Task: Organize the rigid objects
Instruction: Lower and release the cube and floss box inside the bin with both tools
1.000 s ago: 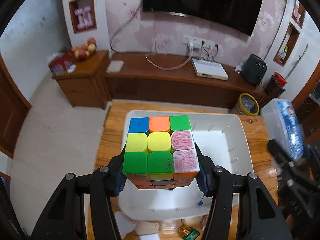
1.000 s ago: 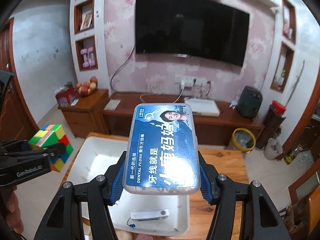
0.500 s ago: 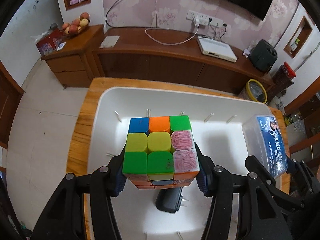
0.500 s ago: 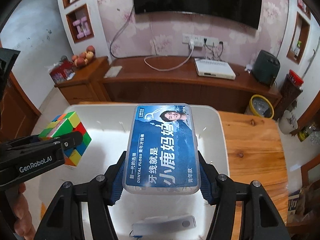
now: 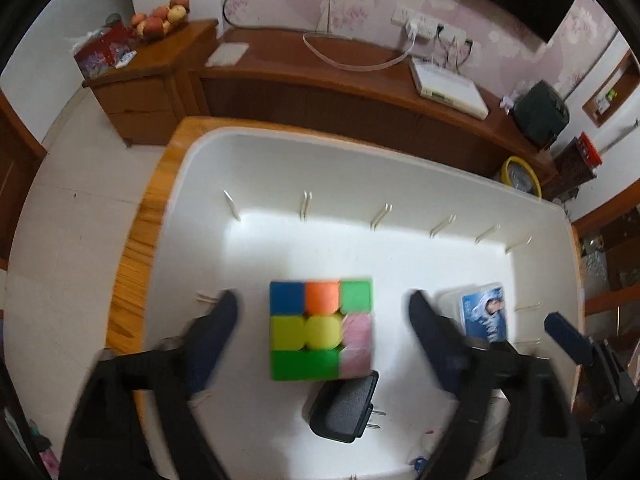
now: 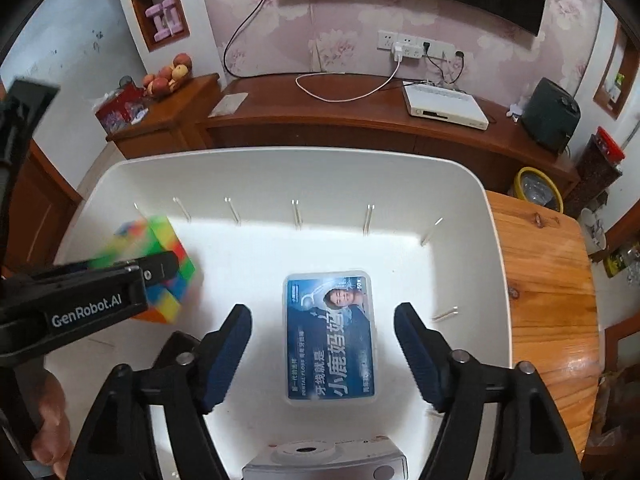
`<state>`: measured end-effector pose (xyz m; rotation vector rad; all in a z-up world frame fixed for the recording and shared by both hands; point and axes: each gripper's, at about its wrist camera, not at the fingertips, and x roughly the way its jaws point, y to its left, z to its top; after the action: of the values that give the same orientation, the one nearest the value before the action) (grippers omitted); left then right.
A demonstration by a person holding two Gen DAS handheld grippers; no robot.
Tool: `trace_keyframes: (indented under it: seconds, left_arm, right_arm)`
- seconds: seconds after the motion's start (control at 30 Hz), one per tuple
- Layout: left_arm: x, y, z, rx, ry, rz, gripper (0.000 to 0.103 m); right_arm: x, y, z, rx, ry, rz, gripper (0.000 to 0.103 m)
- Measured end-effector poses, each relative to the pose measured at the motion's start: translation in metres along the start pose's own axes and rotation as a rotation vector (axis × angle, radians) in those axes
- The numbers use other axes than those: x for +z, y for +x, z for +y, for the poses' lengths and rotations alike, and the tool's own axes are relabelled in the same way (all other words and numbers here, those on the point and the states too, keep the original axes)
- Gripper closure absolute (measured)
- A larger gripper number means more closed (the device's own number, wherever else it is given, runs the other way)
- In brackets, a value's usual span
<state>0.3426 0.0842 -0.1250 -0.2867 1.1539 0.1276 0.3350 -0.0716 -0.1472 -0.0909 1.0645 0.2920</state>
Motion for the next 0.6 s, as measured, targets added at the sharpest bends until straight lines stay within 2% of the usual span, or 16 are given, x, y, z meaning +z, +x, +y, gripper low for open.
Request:
trace_keyframes:
  seconds: [0.2,0.6]
  left_arm:
    - [-0.001,-0.040,0.005,-0.031,-0.014,-0.056,0.009]
    - [-0.037,-0.107,0.004,-0.029,0.081,-0.116,0.009]
  right_arm:
    - [0.000,-0.023,-0.003,0.015,0.030,-0.026,0.023]
    - [-0.035,-0.097,0.014,-0.018,-0.051,-0.117,0.023]
